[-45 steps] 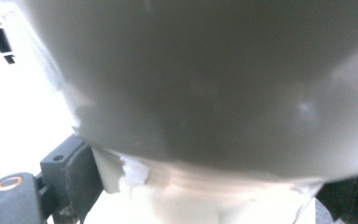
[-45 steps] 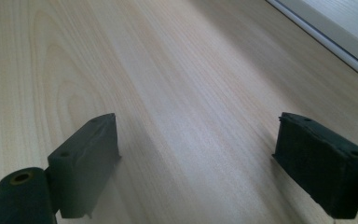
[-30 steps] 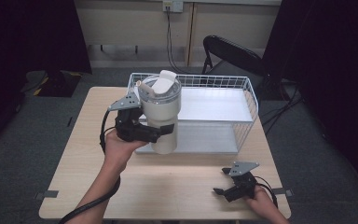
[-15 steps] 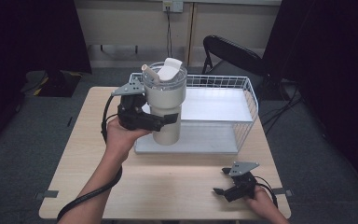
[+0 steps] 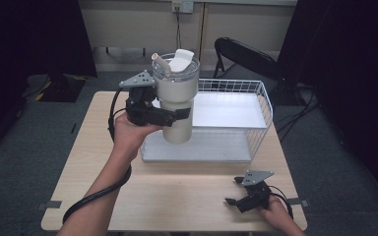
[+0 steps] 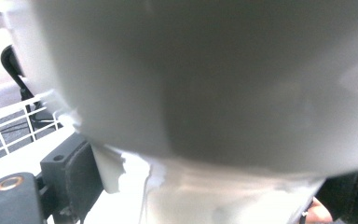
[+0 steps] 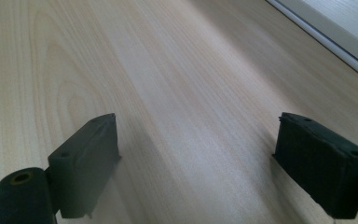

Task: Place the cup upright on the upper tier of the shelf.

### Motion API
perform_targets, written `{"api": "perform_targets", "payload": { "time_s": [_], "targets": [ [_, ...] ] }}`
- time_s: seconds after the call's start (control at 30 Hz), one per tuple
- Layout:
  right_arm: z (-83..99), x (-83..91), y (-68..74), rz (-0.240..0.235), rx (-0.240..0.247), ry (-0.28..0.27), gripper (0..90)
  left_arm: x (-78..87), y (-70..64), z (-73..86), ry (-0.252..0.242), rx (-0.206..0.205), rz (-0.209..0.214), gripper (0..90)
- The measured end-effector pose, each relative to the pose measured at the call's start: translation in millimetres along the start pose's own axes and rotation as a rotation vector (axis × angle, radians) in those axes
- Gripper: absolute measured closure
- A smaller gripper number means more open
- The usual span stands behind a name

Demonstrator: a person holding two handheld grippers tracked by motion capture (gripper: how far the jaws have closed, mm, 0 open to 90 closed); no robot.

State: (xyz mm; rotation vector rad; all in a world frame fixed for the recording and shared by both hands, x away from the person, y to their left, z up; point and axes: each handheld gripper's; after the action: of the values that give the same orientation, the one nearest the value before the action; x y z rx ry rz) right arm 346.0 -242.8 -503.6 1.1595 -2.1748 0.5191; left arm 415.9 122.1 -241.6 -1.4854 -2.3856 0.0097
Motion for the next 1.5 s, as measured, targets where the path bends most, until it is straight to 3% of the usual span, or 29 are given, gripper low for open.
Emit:
{"api": "perform_targets", "payload": {
  "time_s": [0.5, 0.6, 0.83, 1.1, 1.3, 1.5],
  "targets": [
    [0.0, 0.1, -0.2, -0.002, -0.002, 0.000, 12.9, -14.7, 13.9, -16.6, 0.004, -0.017, -0.059, 9.3],
    [0.1, 0.2, -0.4, -0.004, 0.001, 0.000, 12.9, -19.7, 18.1, -19.1, -0.016, -0.015, -0.059, 9.3],
    [0.1, 0.2, -0.4, -0.004, 0.001, 0.000, 12.9, -30.4, 25.4, -21.2, -0.002, -0.021, -0.085, 9.4],
    [0.1, 0.2, -0.3, -0.003, 0.001, 0.000, 12.9, -41.1, 37.2, -20.9, -0.017, 0.011, -0.107, 9.4],
    [0.1, 0.1, -0.3, -0.003, 0.002, 0.000, 12.9, -41.9, 44.9, -23.0, -0.012, 0.001, -0.147, 9.4],
    [0.1, 0.2, -0.4, -0.003, 0.001, 0.000, 12.9, -44.1, 53.5, -20.6, -0.028, 0.018, -0.167, 9.4]
  ]
}}
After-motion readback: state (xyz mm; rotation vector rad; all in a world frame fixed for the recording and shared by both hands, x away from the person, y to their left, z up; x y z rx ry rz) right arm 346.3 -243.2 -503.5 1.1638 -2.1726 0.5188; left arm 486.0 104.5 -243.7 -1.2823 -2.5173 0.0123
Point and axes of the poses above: each handheld gripper's, and its own axes: x roughly backward along the jaws, z roughly out of its underside, y roughly to its left, and after that the axes turned 5 degrees about z, right-handed
